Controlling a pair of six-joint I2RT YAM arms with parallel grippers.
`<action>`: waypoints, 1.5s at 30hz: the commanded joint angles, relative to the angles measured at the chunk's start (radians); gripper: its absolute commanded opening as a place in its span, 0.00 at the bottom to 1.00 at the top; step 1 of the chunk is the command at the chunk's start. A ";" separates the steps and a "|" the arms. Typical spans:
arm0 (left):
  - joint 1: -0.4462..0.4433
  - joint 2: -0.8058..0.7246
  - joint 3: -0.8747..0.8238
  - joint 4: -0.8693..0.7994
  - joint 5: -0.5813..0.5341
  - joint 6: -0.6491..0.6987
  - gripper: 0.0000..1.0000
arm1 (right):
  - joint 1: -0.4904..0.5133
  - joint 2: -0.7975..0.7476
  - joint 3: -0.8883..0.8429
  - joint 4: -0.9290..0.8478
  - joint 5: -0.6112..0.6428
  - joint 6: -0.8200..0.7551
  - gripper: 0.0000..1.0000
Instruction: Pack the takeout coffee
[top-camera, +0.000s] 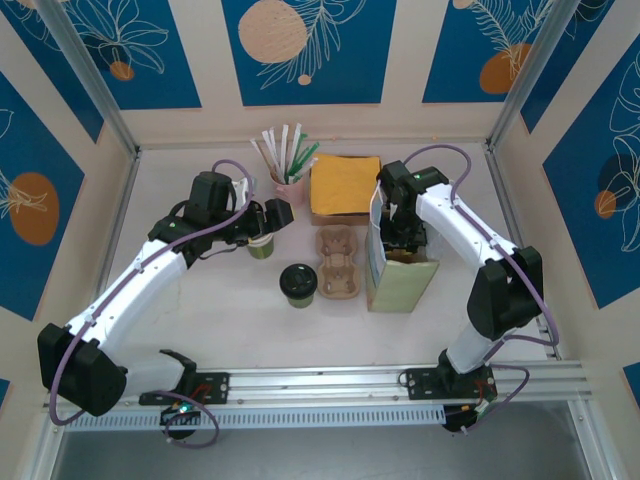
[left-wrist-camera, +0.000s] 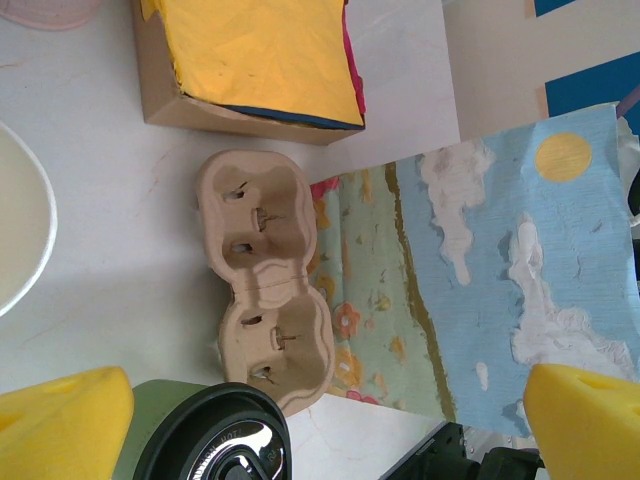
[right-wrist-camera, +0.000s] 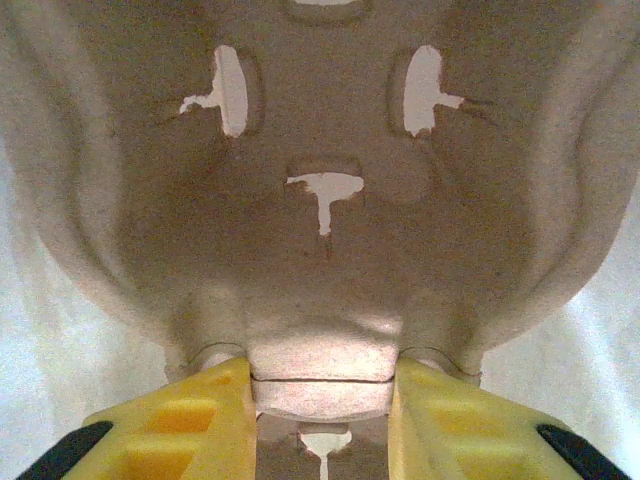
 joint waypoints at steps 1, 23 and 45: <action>-0.011 0.003 0.010 -0.004 0.000 0.028 1.00 | 0.001 0.011 -0.020 -0.002 -0.024 0.011 0.33; -0.010 -0.021 0.111 -0.086 -0.054 0.090 1.00 | 0.002 0.026 -0.076 0.028 -0.032 0.003 0.33; -0.011 -0.041 0.105 -0.092 -0.061 0.078 1.00 | 0.016 0.041 -0.132 0.079 -0.046 0.022 0.36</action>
